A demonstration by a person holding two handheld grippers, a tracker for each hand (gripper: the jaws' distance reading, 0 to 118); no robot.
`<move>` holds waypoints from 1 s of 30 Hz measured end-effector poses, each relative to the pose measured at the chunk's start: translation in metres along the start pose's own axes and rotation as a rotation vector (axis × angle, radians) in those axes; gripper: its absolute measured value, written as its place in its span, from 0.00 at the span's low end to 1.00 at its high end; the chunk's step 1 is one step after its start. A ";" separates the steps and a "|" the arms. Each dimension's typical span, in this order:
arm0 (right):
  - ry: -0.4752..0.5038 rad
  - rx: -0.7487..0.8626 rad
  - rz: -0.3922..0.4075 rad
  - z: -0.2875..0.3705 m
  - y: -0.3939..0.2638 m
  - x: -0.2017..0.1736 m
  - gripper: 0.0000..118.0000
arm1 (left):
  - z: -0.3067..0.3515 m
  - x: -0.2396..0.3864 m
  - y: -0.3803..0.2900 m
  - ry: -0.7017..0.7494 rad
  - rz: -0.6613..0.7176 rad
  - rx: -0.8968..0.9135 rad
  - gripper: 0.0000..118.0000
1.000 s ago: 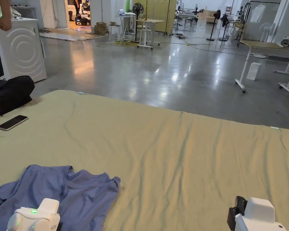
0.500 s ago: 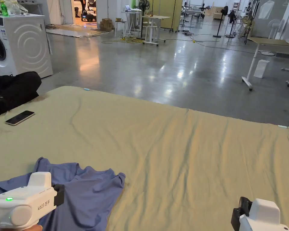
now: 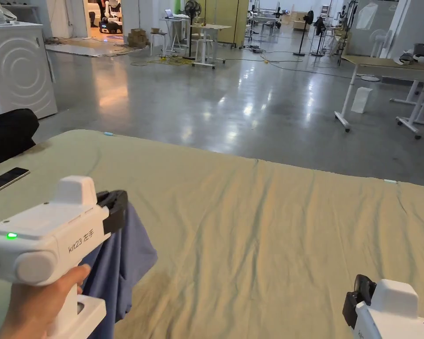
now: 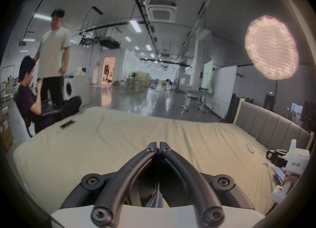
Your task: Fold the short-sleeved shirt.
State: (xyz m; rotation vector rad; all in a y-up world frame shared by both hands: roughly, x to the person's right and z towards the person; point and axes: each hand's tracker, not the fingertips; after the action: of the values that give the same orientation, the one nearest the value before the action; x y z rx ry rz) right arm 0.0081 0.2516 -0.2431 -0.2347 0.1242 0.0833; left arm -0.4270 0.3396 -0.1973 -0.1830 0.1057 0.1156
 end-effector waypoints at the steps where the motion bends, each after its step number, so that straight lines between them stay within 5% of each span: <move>1: -0.007 0.008 -0.004 0.002 0.002 0.005 0.00 | -0.001 0.012 0.011 -0.025 -0.010 0.015 0.02; 14: -0.143 0.095 -0.014 0.040 0.017 0.079 0.00 | -0.017 0.201 0.060 -0.424 -0.069 0.089 0.02; 21: -0.217 0.089 -0.026 0.056 0.011 0.112 0.00 | -0.032 0.295 -0.018 -0.619 -0.078 -0.098 0.02; 30: -0.247 0.039 -0.050 0.064 -0.004 0.125 0.00 | -0.042 0.351 -0.163 -0.655 -0.074 -0.427 0.04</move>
State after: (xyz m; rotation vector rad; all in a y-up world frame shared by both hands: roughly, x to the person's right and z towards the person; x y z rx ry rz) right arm 0.1395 0.2711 -0.1964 -0.1870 -0.1254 0.0600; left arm -0.0641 0.2097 -0.2501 -0.5646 -0.5835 0.1184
